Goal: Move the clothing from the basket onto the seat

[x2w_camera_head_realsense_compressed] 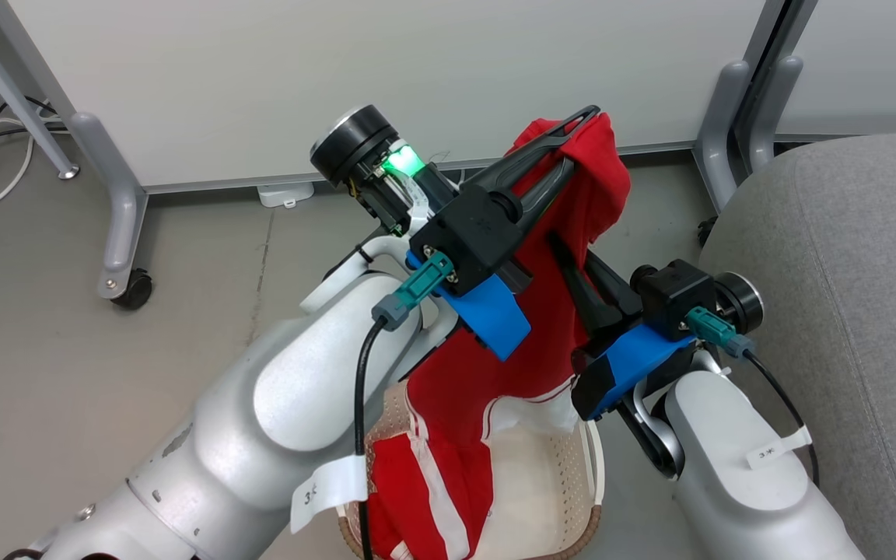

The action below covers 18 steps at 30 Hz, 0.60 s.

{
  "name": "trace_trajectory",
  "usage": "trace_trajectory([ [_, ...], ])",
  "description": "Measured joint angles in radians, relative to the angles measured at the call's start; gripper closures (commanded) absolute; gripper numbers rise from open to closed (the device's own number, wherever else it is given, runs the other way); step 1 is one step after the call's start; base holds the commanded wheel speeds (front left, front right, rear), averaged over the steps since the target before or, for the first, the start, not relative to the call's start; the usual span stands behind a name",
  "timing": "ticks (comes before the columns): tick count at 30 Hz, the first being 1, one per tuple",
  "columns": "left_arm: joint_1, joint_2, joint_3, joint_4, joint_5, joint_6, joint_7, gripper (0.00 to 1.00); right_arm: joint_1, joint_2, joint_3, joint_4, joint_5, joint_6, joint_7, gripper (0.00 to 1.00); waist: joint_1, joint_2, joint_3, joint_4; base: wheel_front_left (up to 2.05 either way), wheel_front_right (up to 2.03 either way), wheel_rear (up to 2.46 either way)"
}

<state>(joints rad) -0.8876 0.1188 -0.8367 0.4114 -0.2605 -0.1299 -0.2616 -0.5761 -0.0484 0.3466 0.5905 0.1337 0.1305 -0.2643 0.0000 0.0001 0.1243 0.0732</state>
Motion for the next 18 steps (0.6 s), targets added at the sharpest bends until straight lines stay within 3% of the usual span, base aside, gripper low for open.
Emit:
trace_trajectory([
  [18,-0.001,0.003,0.007,0.005,-0.002,0.0,0.0,1.0,-0.004,0.0,-0.006,-0.002,0.009,0.0,0.0,1.0,0.0,0.0,0.014,-0.002,0.0,0.0,0.0],
])
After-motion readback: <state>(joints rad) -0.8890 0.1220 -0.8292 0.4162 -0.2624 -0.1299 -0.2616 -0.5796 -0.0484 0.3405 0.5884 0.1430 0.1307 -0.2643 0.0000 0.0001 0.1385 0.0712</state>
